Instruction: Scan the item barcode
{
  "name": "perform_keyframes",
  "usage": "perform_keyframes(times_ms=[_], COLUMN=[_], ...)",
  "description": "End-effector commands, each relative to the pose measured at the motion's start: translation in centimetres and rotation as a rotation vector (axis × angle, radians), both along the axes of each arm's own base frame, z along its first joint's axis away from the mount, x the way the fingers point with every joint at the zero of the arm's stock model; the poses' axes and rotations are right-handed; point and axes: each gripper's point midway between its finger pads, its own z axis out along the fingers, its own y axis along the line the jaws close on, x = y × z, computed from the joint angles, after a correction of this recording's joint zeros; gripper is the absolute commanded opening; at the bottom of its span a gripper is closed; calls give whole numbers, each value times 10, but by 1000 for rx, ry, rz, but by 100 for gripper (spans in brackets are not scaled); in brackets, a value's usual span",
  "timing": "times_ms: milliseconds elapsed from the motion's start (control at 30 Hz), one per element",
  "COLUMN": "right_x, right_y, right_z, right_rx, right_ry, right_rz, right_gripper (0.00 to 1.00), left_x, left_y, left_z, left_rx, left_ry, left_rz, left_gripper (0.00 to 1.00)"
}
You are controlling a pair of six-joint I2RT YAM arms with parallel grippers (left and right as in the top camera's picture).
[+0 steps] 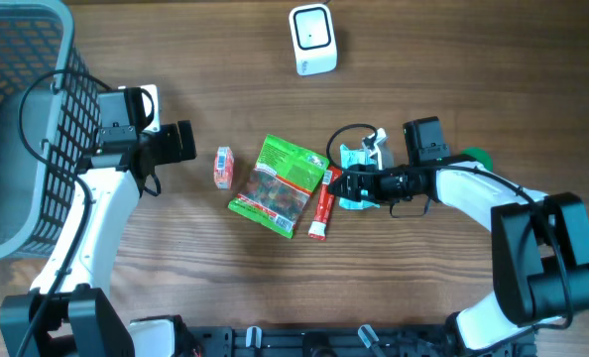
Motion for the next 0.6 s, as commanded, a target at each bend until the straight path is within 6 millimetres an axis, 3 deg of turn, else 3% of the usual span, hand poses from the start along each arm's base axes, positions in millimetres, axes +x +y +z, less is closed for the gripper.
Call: perform_keyframes(times_ms=[0,100,200,300,367,400,433,567], right_x=[-20,-1,20,24,21,19,16,6], right_y=[-44,-35,-29,-28,-28,-29,-29,-31], right_z=[-68,-41,3,30,32,30,28,11], right_rx=[-295,-217,-167,-154,-156,-159,-161,-166], right_ry=[111,61,-14,-75,-68,-58,-51,-55], right_rz=[-75,-77,-81,-87,-86,-83,-81,-62], right_gripper=[83,73,57,41,24,9,4,4], left_x=[4,4,4,4,4,4,4,4], left_y=[3,3,3,3,3,3,3,3], left_z=[11,11,11,11,11,11,11,11], left_rx=[10,10,10,10,10,10,10,10], left_ry=[-31,-31,-31,-31,-31,-31,-31,-31], left_rz=[5,5,5,5,5,5,5,5], left_gripper=[100,100,100,100,100,100,100,100])
